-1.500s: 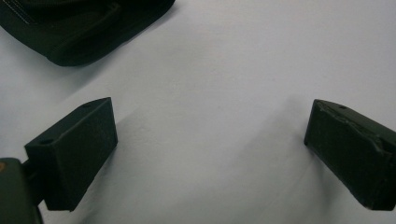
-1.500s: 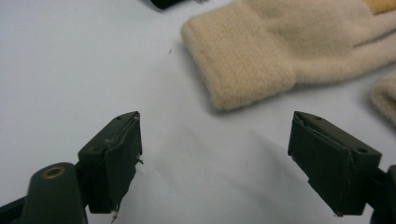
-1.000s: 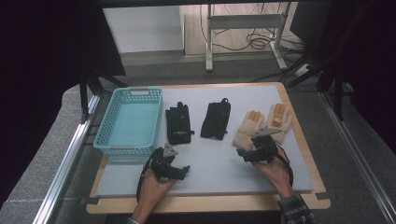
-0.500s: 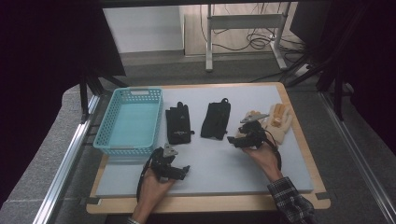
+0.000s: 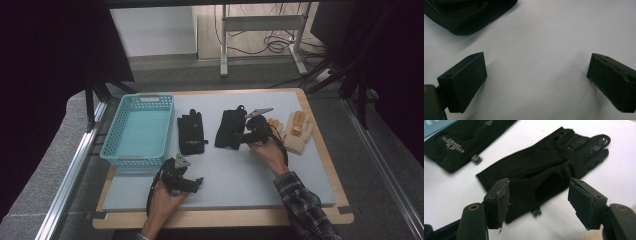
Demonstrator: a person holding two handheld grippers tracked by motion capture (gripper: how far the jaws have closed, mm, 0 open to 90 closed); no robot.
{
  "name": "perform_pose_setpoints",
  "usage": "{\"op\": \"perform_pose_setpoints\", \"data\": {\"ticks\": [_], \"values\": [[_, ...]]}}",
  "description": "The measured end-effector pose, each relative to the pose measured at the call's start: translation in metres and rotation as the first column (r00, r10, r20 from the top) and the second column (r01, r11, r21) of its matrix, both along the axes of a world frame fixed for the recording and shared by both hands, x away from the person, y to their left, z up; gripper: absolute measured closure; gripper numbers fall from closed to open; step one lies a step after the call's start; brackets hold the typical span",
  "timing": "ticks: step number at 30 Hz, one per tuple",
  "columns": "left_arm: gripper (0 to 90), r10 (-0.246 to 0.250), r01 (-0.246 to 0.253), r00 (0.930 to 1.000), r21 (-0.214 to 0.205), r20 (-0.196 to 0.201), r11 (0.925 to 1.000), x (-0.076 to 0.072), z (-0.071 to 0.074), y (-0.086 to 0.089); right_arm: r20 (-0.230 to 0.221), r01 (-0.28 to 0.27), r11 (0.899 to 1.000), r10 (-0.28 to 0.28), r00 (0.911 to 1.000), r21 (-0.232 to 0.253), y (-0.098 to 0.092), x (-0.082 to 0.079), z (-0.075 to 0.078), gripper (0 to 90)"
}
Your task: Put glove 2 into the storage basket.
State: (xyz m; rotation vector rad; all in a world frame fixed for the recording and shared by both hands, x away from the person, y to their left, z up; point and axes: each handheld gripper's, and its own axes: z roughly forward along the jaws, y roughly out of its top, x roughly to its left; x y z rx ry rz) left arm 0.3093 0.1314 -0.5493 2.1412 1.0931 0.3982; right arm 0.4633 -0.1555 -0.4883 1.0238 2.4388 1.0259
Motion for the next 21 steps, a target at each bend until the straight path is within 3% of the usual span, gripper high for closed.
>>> {"op": "perform_pose_setpoints", "data": {"ticks": [10, 18, 19, 20, 21], "values": [[3.1, 0.0, 0.0, 1.0, 0.001, 0.0, 1.0, 0.0, 0.0, 0.0, 0.001, 0.059, 0.998, -0.059, 0.9982, -0.034, 0.025, 0.033, -0.011, 30.5], [3.1, 0.001, -0.001, 1.0, -0.001, 0.001, 1.0, 0.0, 0.0, 0.0, -0.037, 0.114, 0.989, -0.118, 0.9923, -0.09, 0.035, 0.056, -0.029, 27.0], [3.1, 0.001, -0.001, 1.0, -0.001, 0.001, 1.0, 0.0, 0.0, 0.0, -0.039, 0.113, 0.99, -0.117, 0.9924, -0.09, 0.036, 0.057, -0.03, 27.7], [3.1, 0.001, -0.001, 1.0, -0.001, 0.001, 1.0, 0.0, 0.0, 0.0, -0.046, 0.112, 0.989, -0.117, 0.992, -0.099, 0.038, 0.058, -0.03, 36.3], [3.1, 0.001, -0.001, 1.0, -0.001, 0.001, 1.0, 0.0, 0.0, 0.0, -0.046, 0.112, 0.989, -0.117, 0.992, -0.099, 0.038, 0.058, -0.03, 36.3]]}}
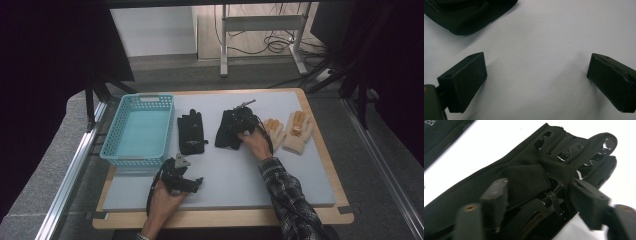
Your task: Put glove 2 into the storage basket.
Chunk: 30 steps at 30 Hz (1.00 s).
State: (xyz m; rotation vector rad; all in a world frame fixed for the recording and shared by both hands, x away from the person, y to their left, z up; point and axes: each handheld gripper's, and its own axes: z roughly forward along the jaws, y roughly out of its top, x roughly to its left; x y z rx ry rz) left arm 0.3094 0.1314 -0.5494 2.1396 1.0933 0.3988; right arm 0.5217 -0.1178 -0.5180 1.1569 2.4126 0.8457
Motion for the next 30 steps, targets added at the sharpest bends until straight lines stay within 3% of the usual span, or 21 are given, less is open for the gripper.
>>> {"op": "perform_pose_setpoints", "data": {"ticks": [2, 3, 4, 5, 7, 13, 18, 19, 21, 22, 24, 30], "values": [[3.1, 0.0, 0.0, 1.0, 0.0, 0.0, 1.0, 0.0, 0.0, 0.0, -0.026, -0.011, 1.0, 0.012, 0.9996, 0.013, 0.002, 0.0, 0.002, 52.2], [3.1, 0.0, 0.0, 1.0, 0.0, 0.0, 1.0, 0.0, 0.0, 0.0, -0.026, -0.011, 1.0, 0.012, 0.9996, 0.013, 0.002, 0.0, 0.002, 52.2], [3.1, 0.0, 0.0, 1.0, 0.0, 0.0, 1.0, 0.0, 0.0, 0.0, -0.042, -0.03, 0.998, 0.032, 0.9986, 0.047, 0.001, 0.0, 0.002, 69.0], [3.1, 0.0, 0.0, 1.0, 0.0, 0.001, 1.0, 0.0, 0.0, 0.0, -0.042, -0.03, 0.998, 0.032, 0.9986, 0.047, 0.001, 0.0, 0.002, 69.0], [3.1, 0.0, 0.0, 1.0, 0.001, 0.0, 1.0, 0.0, 0.0, 0.0, -0.043, -0.047, 0.996, 0.05, 0.9978, 0.075, 0.0, -0.002, 0.001, 79.6], [3.2, -0.001, 0.001, 1.0, 0.001, -0.001, 1.0, 0.0, 0.0, 0.0, -0.007, -0.063, 0.997, 0.063, 0.998, 0.049, 0.001, -0.008, 0.009, 81.7], [3.2, 0.0, 0.0, 1.0, 0.001, -0.001, 1.0, 0.0, 0.0, 0.0, 0.018, -0.083, 0.993, 0.082, 0.9965, 0.082, -0.005, -0.023, 0.028, 81.7], [3.2, 0.0, 0.0, 1.0, 0.002, 0.0, 1.0, 0.0, 0.0, 0.0, 0.029, -0.097, 0.989, 0.095, 0.9951, 0.115, -0.007, -0.032, 0.037, 81.7], [3.2, -0.002, 0.002, 1.0, 0.004, -0.002, 1.0, 0.0, 0.0, 0.0, 0.03, -0.103, 0.987, 0.1, 0.9945, 0.124, -0.008, -0.038, 0.042, 81.7], [3.2, -0.001, 0.001, 1.0, 0.003, 0.0, 1.0, 0.0, 0.0, 0.0, 0.037, -0.119, 0.982, 0.115, 0.9926, 0.149, -0.01, -0.05, 0.051, 81.6], [3.2, -0.001, 0.001, 1.0, 0.002, 0.001, 1.0, 0.0, 0.0, 0.0, 0.041, -0.134, 0.979, 0.13, 0.9907, 0.156, -0.011, -0.056, 0.055, 81.6], [3.3, 0.0, 0.0, 1.0, 0.002, 0.001, 1.0, 0.0, 0.0, 0.0, 0.032, -0.201, 0.967, 0.199, 0.9795, 0.157, -0.01, -0.101, 0.067, 81.1]]}}
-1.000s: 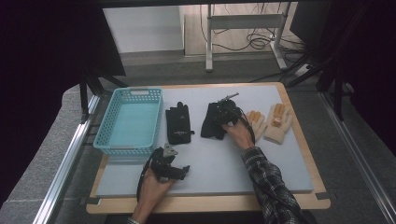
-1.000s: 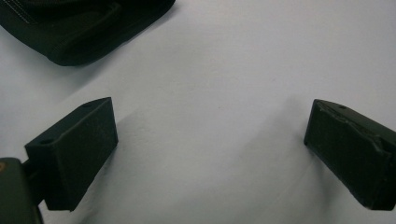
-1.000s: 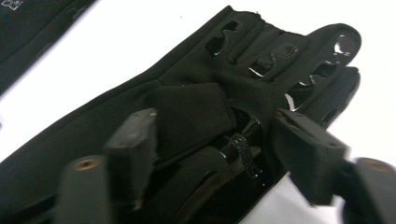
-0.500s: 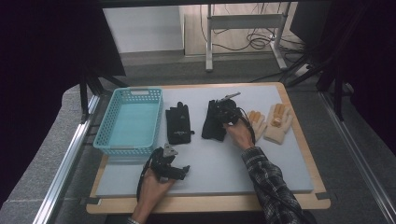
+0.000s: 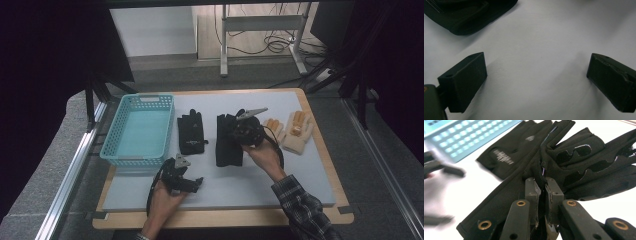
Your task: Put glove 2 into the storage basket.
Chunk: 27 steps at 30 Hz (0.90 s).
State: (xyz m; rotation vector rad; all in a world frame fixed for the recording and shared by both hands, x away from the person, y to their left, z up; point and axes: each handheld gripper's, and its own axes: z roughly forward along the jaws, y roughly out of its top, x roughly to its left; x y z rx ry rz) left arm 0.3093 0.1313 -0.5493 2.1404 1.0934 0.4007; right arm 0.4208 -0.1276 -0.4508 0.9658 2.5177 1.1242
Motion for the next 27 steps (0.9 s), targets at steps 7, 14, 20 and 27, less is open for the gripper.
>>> {"op": "perform_pose_setpoints", "data": {"ticks": [7, 14, 20, 27], "values": [[3.3, 0.002, -0.002, 1.0, -0.001, 0.001, 1.0, 0.0, 0.0, 0.0, -0.01, -0.017, 1.0, 0.017, 0.9998, -0.01, -0.001, -0.048, -0.021, 80.6], [3.3, -0.001, 0.001, 1.0, 0.003, 0.003, 1.0, 0.0, 0.0, 0.0, -0.027, -0.017, 1.0, 0.016, 0.9995, -0.025, -0.002, -0.062, -0.049, 59.9], [3.4, 0.003, -0.003, 1.0, -0.003, 0.001, 1.0, 0.0, 0.0, 0.0, 0.041, 0.054, 0.998, -0.055, 0.9976, 0.02, -0.022, -0.047, -0.029, 48.5], [3.3, 0.001, -0.001, 1.0, 0.0, 0.0, 1.0, 0.0, 0.0, 0.0, 0.008, 0.021, 0.999, -0.022, 0.9997, 0.03, -0.022, -0.034, -0.031, 55.2]]}}
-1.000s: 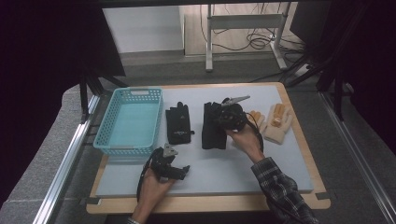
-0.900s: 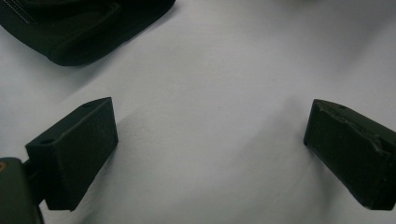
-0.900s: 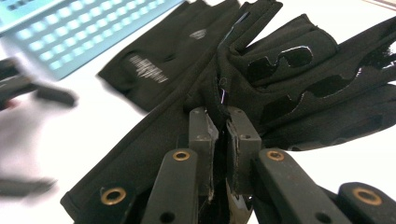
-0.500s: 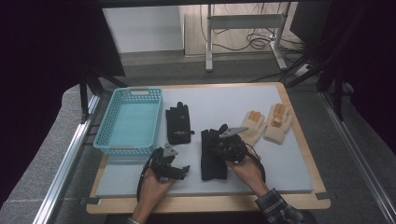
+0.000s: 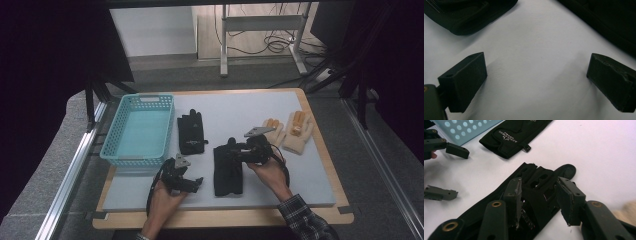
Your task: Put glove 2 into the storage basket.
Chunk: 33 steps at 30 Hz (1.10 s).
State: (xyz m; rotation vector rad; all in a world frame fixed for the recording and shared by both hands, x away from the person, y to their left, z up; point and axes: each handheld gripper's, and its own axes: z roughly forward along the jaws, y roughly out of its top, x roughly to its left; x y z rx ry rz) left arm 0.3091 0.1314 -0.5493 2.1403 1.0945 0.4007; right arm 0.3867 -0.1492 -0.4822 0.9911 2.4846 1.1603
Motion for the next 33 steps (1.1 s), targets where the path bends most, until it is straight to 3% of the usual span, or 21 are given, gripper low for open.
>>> {"op": "perform_pose_setpoints", "data": {"ticks": [8, 11, 18, 24, 33], "values": [[4.9, 0.021, -0.021, 0.9998, -0.013, -0.002, 0.9997, -0.002, 0.001, 0.002, 0.003, -0.028, 1.0, 0.028, 0.9996, -0.002, 0.025, 0.023, -0.005, 48.2], [4.8, 0.014, -0.014, 0.9999, 0.007, 0.0, 0.9999, -0.007, 0.001, 0.003, 0.003, -0.055, 0.998, 0.055, 0.9985, -0.017, 0.039, 0.032, -0.008, 46.4], [4.6, 0.035, -0.035, 0.9994, -0.001, 0.008, 0.9994, -0.013, 0.0, 0.011, -0.026, -0.096, 0.994, 0.095, 0.9951, -0.043, 0.072, 0.055, -0.016, 56.5], [4.6, 0.032, -0.032, 0.9995, -0.003, 0.0, 0.9995, -0.013, 0.0, 0.012, -0.03, -0.112, 0.992, 0.11, 0.9934, -0.062, 0.094, 0.074, -0.022, 57.8], [4.4, 0.035, -0.035, 0.9994, -0.009, -0.002, 0.9993, -0.012, -0.001, 0.012, -0.028, -0.111, 0.993, 0.11, 0.9935, -0.034, 0.123, 0.099, -0.026, 44.8]]}}
